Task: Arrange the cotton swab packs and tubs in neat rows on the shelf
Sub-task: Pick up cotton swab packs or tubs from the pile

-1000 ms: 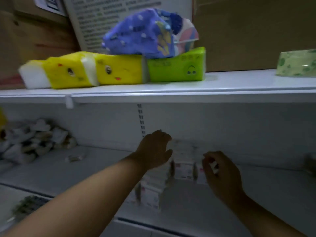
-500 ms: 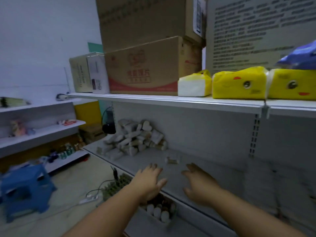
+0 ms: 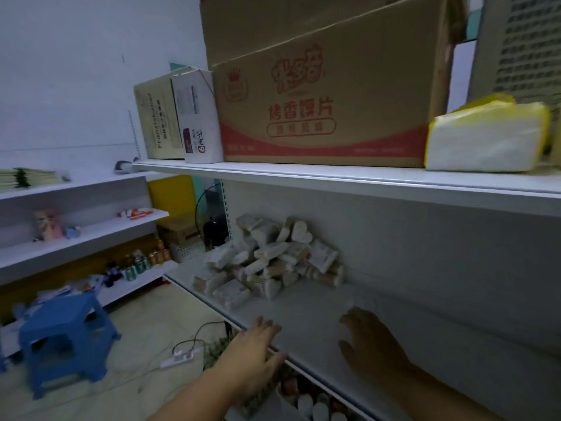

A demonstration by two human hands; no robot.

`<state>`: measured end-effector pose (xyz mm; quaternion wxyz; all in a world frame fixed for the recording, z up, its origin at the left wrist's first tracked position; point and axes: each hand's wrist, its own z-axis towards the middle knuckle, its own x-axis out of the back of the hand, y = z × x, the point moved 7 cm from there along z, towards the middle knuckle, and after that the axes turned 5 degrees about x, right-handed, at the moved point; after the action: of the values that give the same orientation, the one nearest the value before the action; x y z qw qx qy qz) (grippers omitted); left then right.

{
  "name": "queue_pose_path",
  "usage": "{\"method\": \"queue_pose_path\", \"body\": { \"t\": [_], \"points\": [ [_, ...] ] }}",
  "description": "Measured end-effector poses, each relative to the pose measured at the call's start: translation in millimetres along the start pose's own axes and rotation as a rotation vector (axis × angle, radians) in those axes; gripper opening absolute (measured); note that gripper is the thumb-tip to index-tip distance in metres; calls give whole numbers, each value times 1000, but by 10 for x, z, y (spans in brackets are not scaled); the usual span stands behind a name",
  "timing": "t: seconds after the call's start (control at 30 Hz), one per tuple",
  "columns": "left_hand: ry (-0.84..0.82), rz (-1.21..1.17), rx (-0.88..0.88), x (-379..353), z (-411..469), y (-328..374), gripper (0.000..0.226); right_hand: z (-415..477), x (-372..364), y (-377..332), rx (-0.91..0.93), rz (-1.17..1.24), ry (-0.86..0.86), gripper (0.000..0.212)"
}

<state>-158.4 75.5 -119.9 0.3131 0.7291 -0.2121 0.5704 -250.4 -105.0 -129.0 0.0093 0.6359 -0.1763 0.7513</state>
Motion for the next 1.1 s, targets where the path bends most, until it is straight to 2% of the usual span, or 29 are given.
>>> {"method": "queue_pose_path", "body": {
  "t": [0.1, 0.23, 0.3, 0.4, 0.5, 0.57, 0.67, 0.73, 0.83, 0.93, 1.0, 1.1],
  "points": [
    [34, 0, 53, 207, 291, -317, 56, 439, 7, -30, -3, 82, 107, 40],
    [105, 8, 84, 363, 545, -731, 42, 963, -95, -160, -42, 186, 116, 35],
    [152, 44, 81, 424, 607, -893, 39, 1146, -107, -241, -73, 236, 166, 22],
    [250, 39, 95, 595, 766, -1197, 34, 1356, -62, -475, -39, 309, 245, 21],
    [375, -178, 226, 873, 995, -1710, 29, 1541, -60, -815, 26, 399, 259, 20],
    [414, -333, 316, 1004, 1163, -2075, 33, 1650, -136, -1045, 43, 401, 248, 26],
    [357, -482, 399, 1063, 1452, -2467, 46, 1800, -380, -1403, 50, 358, 155, 27],
    [330, -517, 394, 1071, 1654, -2609, 53, 1876, -559, -1563, 10, 307, 101, 12],
    [269, -513, 349, 1041, 1961, -2700, 66, 1896, -795, -1649, -100, 244, 70, 41],
    [198, -442, 309, 967, 2174, -2677, 83, 1839, -889, -1666, -217, 293, 135, 48],
    [189, -397, 280, 921, 2240, -2621, 83, 1806, -922, -1649, -283, 323, 150, 53],
    [195, -427, 246, 866, 2265, -2561, 70, 1780, -945, -1625, -383, 357, 134, 57]
  ]
}}
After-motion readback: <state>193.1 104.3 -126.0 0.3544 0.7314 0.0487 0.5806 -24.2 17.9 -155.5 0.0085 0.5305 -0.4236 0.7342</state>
